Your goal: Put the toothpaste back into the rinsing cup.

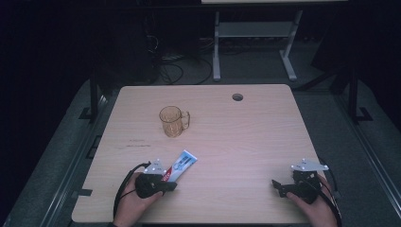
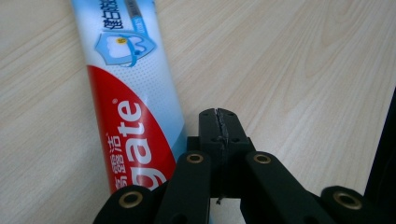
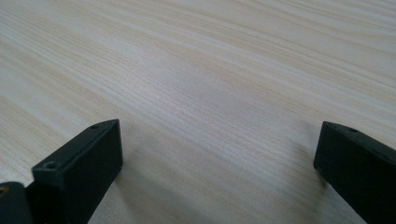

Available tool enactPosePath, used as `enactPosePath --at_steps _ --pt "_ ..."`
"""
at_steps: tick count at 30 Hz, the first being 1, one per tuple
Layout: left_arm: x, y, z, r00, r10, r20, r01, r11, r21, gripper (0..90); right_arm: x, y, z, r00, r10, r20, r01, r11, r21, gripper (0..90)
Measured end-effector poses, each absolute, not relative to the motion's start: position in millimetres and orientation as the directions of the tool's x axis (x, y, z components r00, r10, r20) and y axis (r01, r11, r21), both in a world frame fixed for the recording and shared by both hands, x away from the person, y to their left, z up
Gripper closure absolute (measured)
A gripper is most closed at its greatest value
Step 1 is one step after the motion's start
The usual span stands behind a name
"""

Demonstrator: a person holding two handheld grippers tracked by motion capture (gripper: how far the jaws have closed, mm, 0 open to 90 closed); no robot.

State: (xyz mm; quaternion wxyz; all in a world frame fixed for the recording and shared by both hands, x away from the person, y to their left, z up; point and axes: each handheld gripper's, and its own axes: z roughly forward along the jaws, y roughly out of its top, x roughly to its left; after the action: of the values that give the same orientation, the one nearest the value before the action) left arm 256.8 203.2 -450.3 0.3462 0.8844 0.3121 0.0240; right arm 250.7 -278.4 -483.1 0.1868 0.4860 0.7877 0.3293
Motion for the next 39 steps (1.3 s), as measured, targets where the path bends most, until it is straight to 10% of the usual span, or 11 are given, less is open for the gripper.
enactPosePath --at_steps 15,39 --pt "257.7 201.2 -440.8 0.816 0.555 -0.16 0.514 -0.571 0.64 83.5 250.7 -278.4 -483.1 -0.458 0.889 0.026 0.643 0.311 0.7 0.5" --pt "296.2 192.8 -425.5 0.771 0.631 -0.084 0.538 -0.575 0.616 38.2 250.7 -278.5 -483.1 -0.453 0.891 0.027 0.645 0.307 0.699 0.5"
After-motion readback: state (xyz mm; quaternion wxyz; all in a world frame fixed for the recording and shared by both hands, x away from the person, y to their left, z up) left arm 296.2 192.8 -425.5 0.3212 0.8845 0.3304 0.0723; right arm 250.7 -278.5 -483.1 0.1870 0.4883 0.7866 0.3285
